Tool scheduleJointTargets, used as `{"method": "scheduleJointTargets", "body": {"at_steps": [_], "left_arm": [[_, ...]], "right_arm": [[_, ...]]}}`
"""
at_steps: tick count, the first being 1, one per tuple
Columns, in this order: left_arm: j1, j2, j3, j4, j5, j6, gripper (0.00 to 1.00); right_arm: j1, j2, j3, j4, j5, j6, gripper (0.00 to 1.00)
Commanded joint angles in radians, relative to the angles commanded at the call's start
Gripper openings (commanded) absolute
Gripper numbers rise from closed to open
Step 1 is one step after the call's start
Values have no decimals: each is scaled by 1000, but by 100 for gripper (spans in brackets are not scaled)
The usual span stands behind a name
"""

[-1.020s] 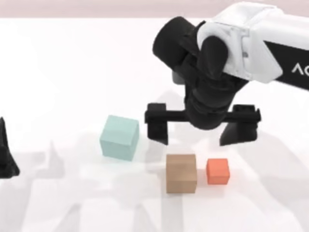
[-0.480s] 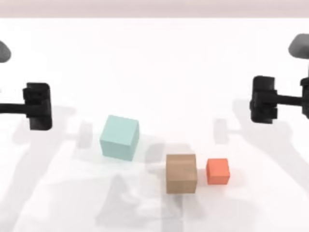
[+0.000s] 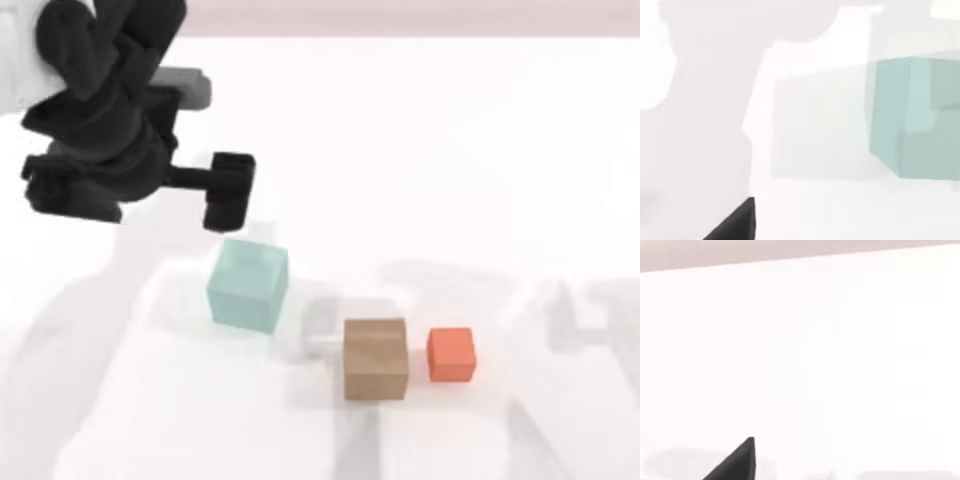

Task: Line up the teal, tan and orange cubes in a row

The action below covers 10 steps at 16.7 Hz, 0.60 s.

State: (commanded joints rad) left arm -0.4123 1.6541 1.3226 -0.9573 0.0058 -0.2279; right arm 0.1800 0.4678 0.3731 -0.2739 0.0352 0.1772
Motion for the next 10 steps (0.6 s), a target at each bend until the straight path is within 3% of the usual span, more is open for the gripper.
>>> {"method": "scheduleJointTargets", "body": {"at_steps": [5,10], "left_arm": [[-81,301,257,-171,-2,-42,100],[-113,410,361,-233,-4,-58,100]], "right_arm": [[-125,-340,-273,199,-22,-130,100],[-170,-468,-373,274,-35,-177,100]]}}
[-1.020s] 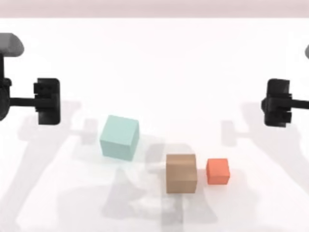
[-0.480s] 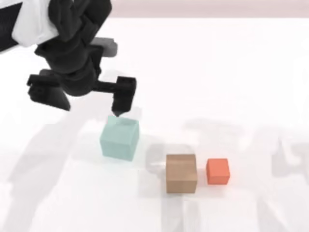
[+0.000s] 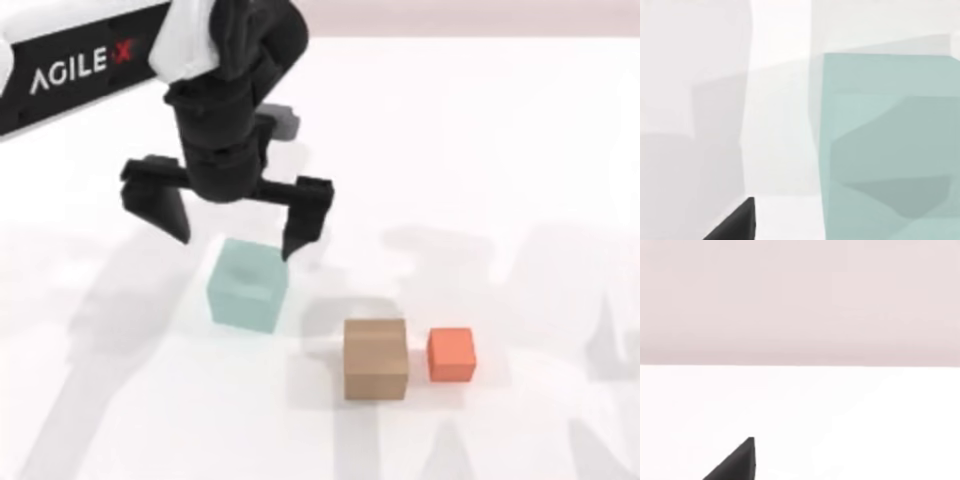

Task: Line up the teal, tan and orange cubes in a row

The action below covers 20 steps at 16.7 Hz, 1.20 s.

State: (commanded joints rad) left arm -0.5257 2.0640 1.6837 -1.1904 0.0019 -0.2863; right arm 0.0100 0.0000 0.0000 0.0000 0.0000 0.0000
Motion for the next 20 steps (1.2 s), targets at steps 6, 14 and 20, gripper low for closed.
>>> {"method": "scheduleJointTargets", "body": {"at_steps": [6,14,20], "left_arm": [[3,7,-12,16,0,1,100],[2,98,-202,302,1,3,100],[2,103,-211,315,1,3,92]], "right_arm": [[0,0,0,0,0,0,100],[0,0,0,0,0,0,100],[0,0,0,0,0,0,100]]}}
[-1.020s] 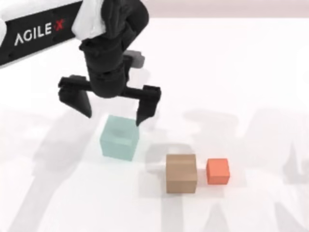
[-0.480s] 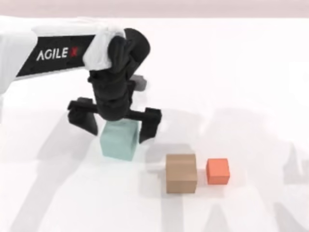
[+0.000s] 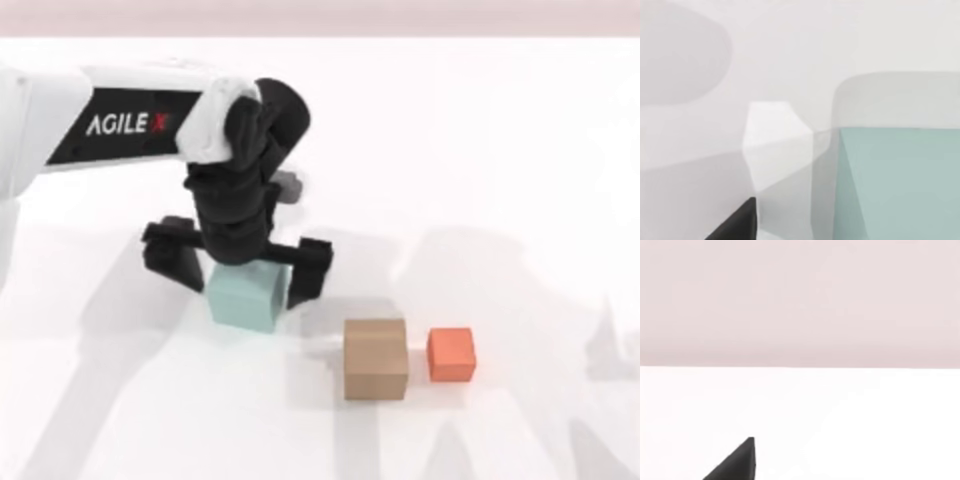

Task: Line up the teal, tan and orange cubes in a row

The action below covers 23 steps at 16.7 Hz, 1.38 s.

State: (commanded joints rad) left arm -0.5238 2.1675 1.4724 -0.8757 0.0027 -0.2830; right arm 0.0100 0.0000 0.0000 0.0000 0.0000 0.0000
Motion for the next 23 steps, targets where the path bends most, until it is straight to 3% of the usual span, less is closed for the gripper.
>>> {"method": "scheduleJointTargets", "body": {"at_steps": [12,23], "left_arm": [[0,0,0,0,0,0,2],[1,-17,18,-22,-4,2,0]], "right_arm": [[0,0,0,0,0,0,100],[0,0,0,0,0,0,100]]}}
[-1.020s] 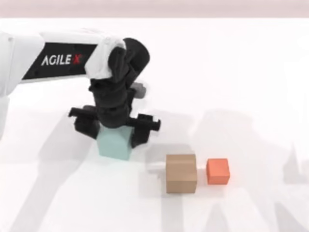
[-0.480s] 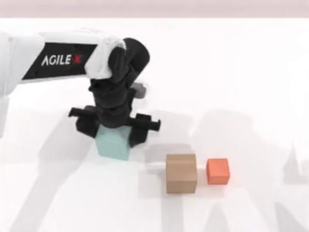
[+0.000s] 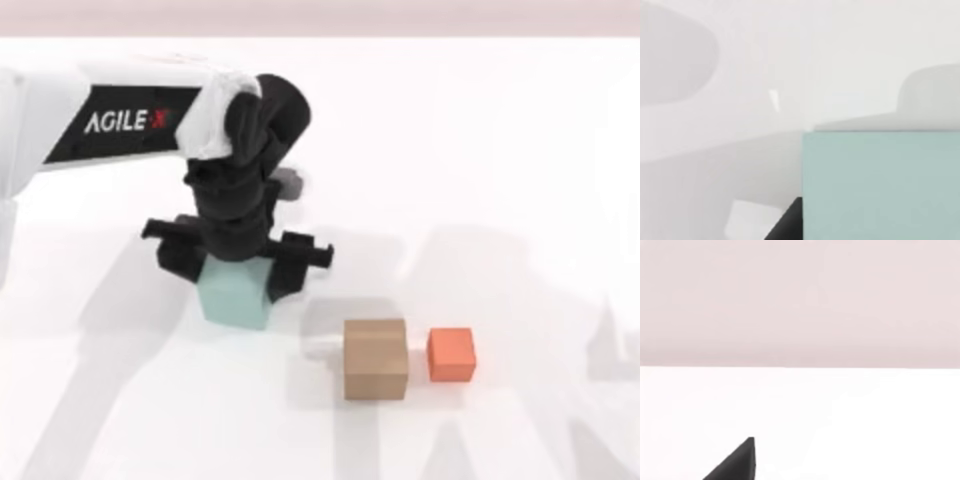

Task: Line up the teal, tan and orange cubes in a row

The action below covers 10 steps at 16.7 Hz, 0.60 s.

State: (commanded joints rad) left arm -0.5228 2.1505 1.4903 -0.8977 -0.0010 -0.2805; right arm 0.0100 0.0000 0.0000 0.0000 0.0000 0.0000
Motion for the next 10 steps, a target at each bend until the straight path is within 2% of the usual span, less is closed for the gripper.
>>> {"method": "scheduleJointTargets", "body": {"at_steps": [6,10], "left_arm": [[16,-69,130,-208,0,-3,0],[18,-81,143,-226,0,-2,0]], "right_arm": [[0,0,0,0,0,0,100],[0,0,0,0,0,0,100]]}}
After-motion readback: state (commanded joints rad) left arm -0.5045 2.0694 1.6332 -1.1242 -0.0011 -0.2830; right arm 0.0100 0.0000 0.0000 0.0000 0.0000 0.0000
